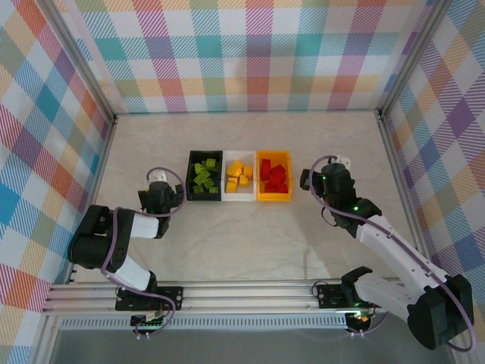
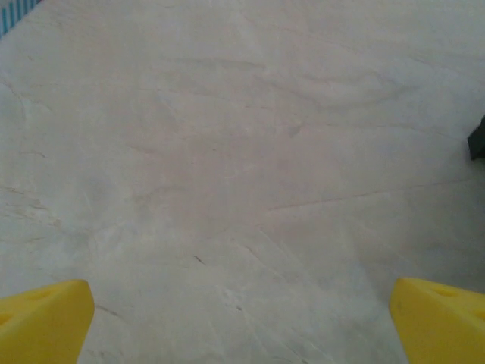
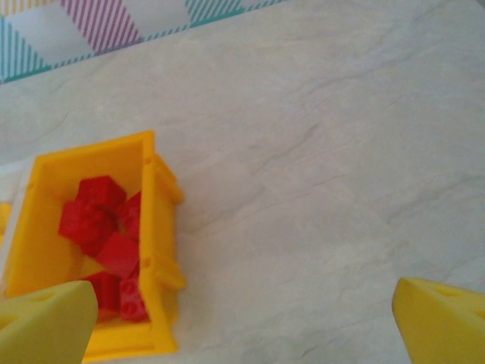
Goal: Sort the legos into containers by color
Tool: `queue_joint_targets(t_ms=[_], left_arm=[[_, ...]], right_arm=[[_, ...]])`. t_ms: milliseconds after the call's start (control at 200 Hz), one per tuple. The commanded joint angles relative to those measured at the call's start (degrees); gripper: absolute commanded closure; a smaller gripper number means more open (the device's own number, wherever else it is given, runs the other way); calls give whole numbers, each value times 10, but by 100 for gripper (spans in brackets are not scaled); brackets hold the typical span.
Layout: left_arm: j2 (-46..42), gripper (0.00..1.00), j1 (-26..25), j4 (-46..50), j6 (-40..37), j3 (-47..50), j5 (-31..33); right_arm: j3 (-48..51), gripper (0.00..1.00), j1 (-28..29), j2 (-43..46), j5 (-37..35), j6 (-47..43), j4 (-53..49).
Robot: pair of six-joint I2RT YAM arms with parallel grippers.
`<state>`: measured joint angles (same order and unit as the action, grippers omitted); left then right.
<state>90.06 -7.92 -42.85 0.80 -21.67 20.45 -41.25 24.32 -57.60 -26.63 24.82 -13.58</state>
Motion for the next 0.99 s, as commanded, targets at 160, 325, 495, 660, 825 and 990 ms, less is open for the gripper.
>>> queue_joint_targets(t_ms=[160,325,495,660,825,990], left_arm=[[-5,0,13,-59,-2,-10,-19],[-6,0,14,-59,-2,-10,-20],[-6,0,13,-58,-2,-10,-20],[-5,0,14,-58,-2,-11,-19],[-5,0,14,-58,-2,-11,-21],[-6,0,14,-58,-2,-11,-21]], right_arm=[[123,0,-101,-11,-52,-200,302],[195,0,-172,-59,12,-207,409],[225,0,-198,-178,75,-224,574],[215,0,-221,-270,177,-225,654],[195,0,-227,-312,176,-220,663],[194,0,-227,-301,176,-217,641]])
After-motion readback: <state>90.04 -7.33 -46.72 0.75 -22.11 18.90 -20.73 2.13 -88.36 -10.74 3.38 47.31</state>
